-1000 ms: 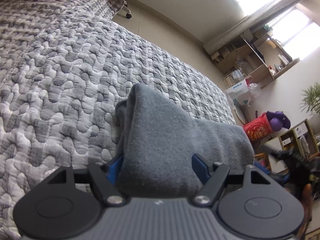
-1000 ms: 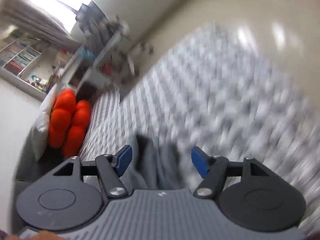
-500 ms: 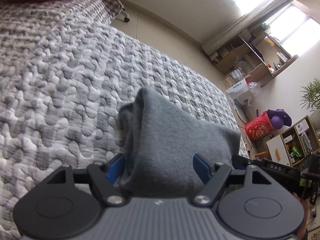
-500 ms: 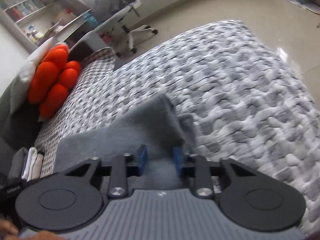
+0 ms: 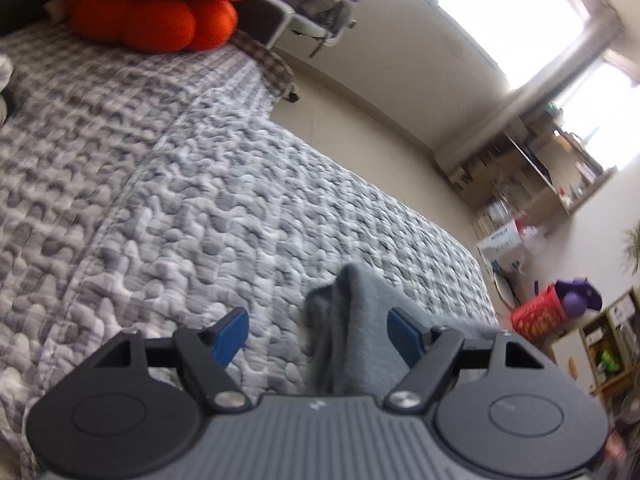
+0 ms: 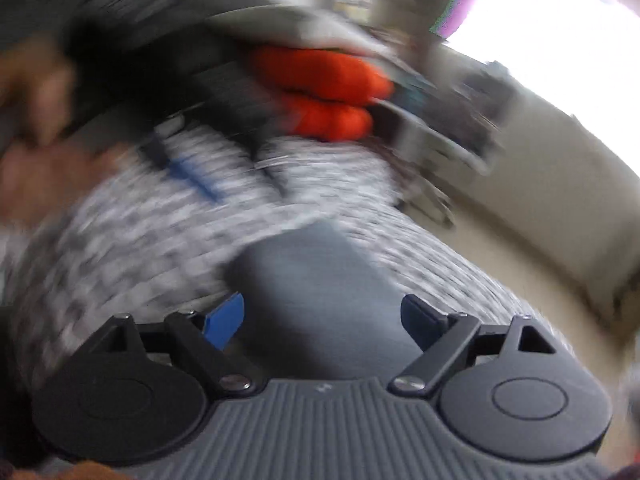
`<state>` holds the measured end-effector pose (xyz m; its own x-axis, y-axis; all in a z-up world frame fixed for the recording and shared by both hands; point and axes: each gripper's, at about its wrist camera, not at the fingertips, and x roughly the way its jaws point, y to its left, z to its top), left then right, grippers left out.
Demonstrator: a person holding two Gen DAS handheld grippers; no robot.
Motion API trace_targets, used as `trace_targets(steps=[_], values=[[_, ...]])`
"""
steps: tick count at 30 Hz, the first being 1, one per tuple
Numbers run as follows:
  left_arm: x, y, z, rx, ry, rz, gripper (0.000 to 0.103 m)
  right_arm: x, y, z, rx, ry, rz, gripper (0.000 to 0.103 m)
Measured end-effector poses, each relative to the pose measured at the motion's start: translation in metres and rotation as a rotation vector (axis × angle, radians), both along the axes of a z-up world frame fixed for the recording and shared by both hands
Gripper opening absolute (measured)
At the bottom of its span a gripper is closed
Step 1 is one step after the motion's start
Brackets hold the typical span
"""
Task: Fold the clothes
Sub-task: 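Pinch the folded grey sweater again with both grippers side by side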
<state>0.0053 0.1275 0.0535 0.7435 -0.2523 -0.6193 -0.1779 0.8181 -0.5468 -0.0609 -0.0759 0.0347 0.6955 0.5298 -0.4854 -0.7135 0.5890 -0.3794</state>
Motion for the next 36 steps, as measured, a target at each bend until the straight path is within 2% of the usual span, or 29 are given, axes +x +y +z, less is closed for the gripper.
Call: trace_targets(steps=[2,3,5,6,7,8,9,12,14,16,20,23,28,31,33,34,36], values=[[-0.001,0.001,-0.002,-0.012,0.004,-0.006,0.077,-0.013,0.016,-0.014,-0.085,-0.059,0.082,0.086],[-0.002,0.0,-0.002,-0.005,0.005,-0.011,0.077,-0.015,0.02,-0.019,-0.114,-0.072,0.085,0.083],[-0.002,-0.003,-0.002,0.018,0.008,-0.019,0.077,-0.017,0.027,-0.031,-0.172,-0.099,0.09,0.054],[-0.002,-0.004,-0.002,0.014,0.007,-0.024,0.077,-0.013,0.029,-0.033,-0.187,-0.098,0.049,0.047],[-0.002,-0.004,-0.003,0.002,0.005,-0.03,0.078,-0.005,0.03,-0.032,-0.168,-0.084,0.017,0.03],[-0.002,-0.005,-0.003,-0.011,0.002,-0.036,0.078,0.003,0.03,-0.03,-0.148,-0.069,-0.015,0.024],[-0.002,-0.005,-0.005,-0.04,0.008,-0.038,0.079,0.008,0.022,-0.022,-0.083,-0.025,-0.038,0.022],[0.001,-0.002,-0.012,-0.155,0.033,-0.046,0.08,0.024,-0.002,0.002,0.112,0.106,-0.107,0.02],[0.004,-0.007,-0.014,-0.202,0.03,-0.071,0.086,0.035,-0.02,0.014,0.226,0.179,-0.15,0.02],[0.008,-0.013,-0.015,-0.242,0.024,-0.099,0.088,0.037,-0.033,0.019,0.293,0.21,-0.16,0.02],[0.014,-0.026,-0.02,-0.307,0.02,-0.155,0.091,0.043,-0.027,0.023,0.291,0.22,-0.148,0.02],[0.02,-0.04,-0.026,-0.289,0.053,-0.18,0.091,0.044,-0.019,0.018,0.301,0.221,-0.154,0.02],[0.027,-0.048,-0.034,-0.287,0.061,-0.157,0.093,0.057,-0.015,0.016,0.328,0.242,-0.154,0.02],[0.038,-0.057,-0.04,-0.247,0.074,-0.159,0.094,0.059,-0.009,0.011,0.305,0.247,-0.124,0.02],[0.042,-0.068,-0.042,-0.184,0.077,-0.173,0.094,0.059,-0.007,0.009,0.29,0.251,-0.099,0.02],[0.044,-0.073,-0.04,-0.134,0.068,-0.184,0.092,0.06,-0.007,0.008,0.286,0.256,-0.09,0.02],[0.047,-0.084,-0.037,-0.032,0.051,-0.204,0.072,0.062,-0.009,0.007,0.281,0.275,-0.076,0.021]])
